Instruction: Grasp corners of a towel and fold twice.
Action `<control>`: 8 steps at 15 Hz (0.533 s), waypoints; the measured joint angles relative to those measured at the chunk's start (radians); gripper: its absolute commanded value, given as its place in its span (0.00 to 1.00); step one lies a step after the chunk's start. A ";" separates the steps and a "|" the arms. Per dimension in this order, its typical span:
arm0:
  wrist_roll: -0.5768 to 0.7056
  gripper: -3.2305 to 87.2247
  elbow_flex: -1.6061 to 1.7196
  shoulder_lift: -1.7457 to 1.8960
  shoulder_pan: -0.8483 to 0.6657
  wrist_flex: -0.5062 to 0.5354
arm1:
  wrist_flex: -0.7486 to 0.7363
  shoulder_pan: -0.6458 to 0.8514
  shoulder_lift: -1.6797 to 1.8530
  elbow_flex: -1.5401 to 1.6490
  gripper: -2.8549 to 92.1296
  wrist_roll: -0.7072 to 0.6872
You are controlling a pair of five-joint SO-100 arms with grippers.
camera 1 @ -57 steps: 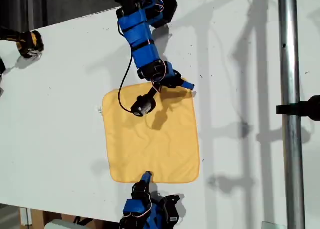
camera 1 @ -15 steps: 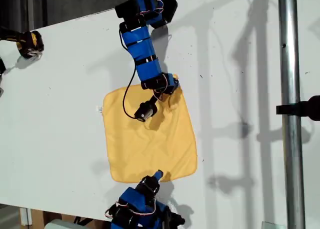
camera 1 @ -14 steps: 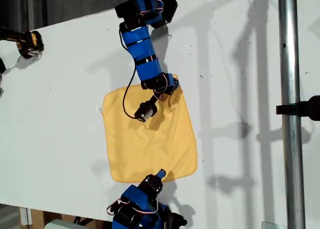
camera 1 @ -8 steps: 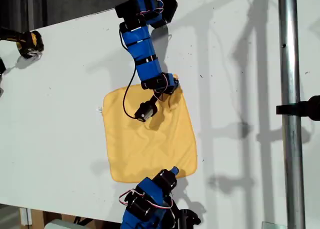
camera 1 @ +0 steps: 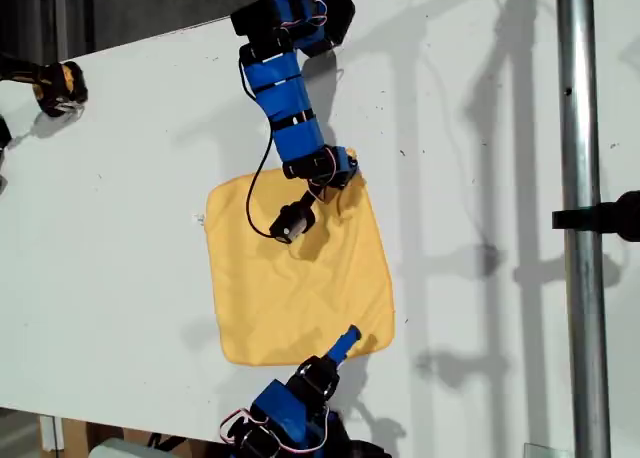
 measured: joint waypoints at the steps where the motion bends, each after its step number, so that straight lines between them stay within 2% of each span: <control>1: -0.014 0.37 0.002 -0.011 -0.002 0.014 | 0.000 0.000 0.000 0.000 0.03 0.000; 5: -0.072 0.37 0.018 -0.112 0.000 0.089 | 0.000 -0.002 0.000 0.000 0.03 0.000; 8: -0.104 0.36 0.041 -0.144 0.000 0.101 | 0.000 -0.002 0.000 0.000 0.03 0.000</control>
